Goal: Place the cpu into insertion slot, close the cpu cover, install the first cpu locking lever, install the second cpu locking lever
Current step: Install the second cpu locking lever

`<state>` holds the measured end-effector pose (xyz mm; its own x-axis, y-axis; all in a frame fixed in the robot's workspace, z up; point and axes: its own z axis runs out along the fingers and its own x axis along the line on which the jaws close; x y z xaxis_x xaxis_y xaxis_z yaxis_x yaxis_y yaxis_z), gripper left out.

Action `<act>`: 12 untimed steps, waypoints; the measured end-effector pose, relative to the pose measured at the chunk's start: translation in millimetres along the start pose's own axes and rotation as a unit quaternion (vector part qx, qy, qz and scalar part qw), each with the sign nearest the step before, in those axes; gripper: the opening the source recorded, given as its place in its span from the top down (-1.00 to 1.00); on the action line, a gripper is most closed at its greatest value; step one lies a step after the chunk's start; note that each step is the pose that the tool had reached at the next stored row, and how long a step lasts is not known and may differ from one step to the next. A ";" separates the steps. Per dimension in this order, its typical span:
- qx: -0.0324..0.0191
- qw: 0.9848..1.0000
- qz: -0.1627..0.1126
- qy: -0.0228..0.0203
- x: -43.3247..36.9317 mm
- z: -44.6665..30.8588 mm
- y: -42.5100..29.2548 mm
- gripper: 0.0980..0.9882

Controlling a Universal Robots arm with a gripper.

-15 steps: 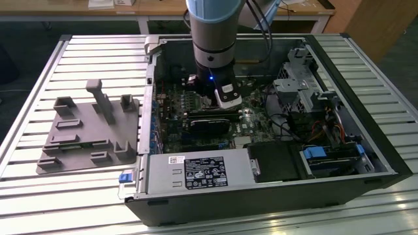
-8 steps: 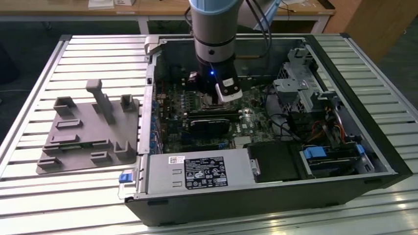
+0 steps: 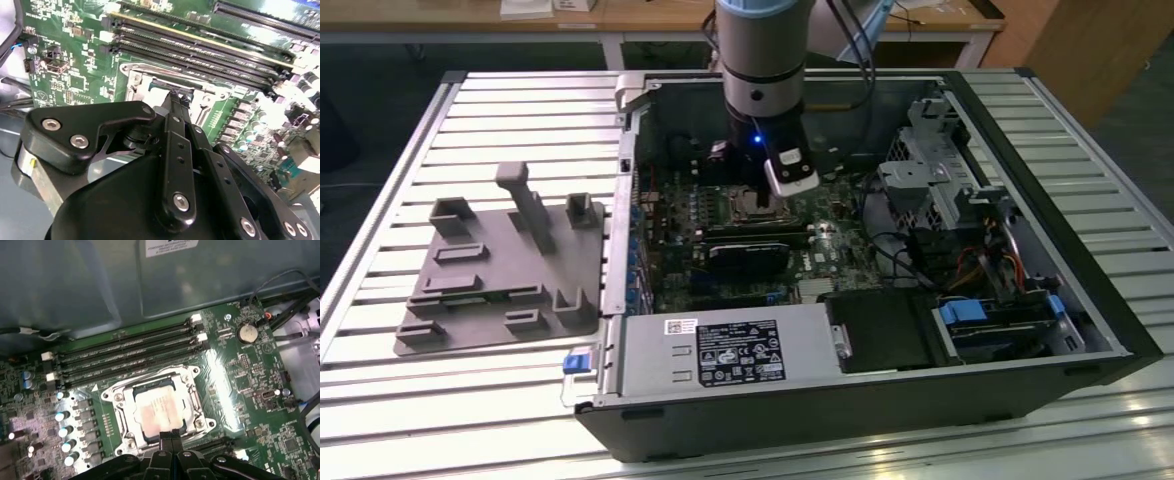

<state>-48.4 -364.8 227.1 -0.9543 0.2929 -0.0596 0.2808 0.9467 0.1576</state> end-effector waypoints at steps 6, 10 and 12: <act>0.000 1.000 -0.002 0.000 2.0 1.5 8.1 0.99; 0.001 1.000 -0.003 0.000 3.6 2.7 14.0 0.99; 0.002 1.000 -0.004 0.000 4.3 3.1 16.2 0.99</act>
<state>-47.6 -347.9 226.4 -0.9563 0.2860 -0.0607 0.2742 0.9493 0.1538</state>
